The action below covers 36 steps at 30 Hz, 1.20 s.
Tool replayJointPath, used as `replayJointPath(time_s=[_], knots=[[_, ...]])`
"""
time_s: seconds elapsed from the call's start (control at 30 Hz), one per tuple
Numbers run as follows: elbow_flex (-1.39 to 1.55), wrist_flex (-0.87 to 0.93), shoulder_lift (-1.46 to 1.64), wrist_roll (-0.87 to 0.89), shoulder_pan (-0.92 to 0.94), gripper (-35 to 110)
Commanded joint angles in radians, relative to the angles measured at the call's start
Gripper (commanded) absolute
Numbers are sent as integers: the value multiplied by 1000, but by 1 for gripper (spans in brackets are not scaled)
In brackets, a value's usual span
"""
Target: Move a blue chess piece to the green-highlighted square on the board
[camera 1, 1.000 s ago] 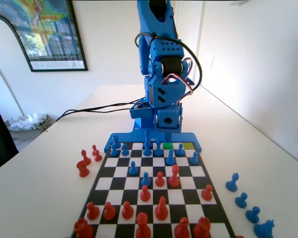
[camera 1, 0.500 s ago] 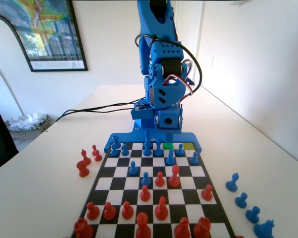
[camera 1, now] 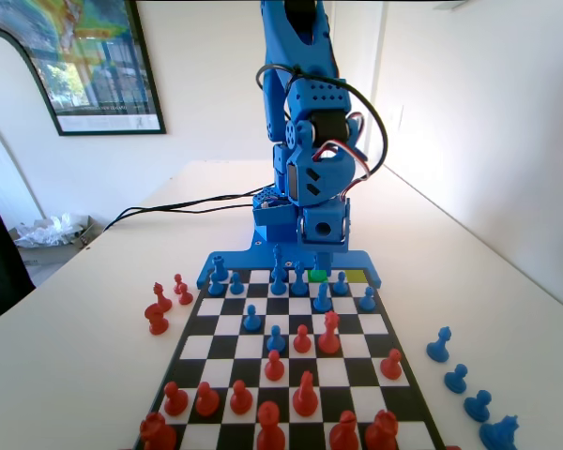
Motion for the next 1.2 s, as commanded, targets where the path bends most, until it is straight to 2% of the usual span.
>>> replayJointPath(time_s=[0.0,0.4,0.67,0.9,1.17], knots=[[-57,60,46,20,-29,12],[-262,295,80,114,-69,11],[-460,561,144,215,-92,3],[-508,609,295,480,-126,1],[-701,867,471,729,-35,1]])
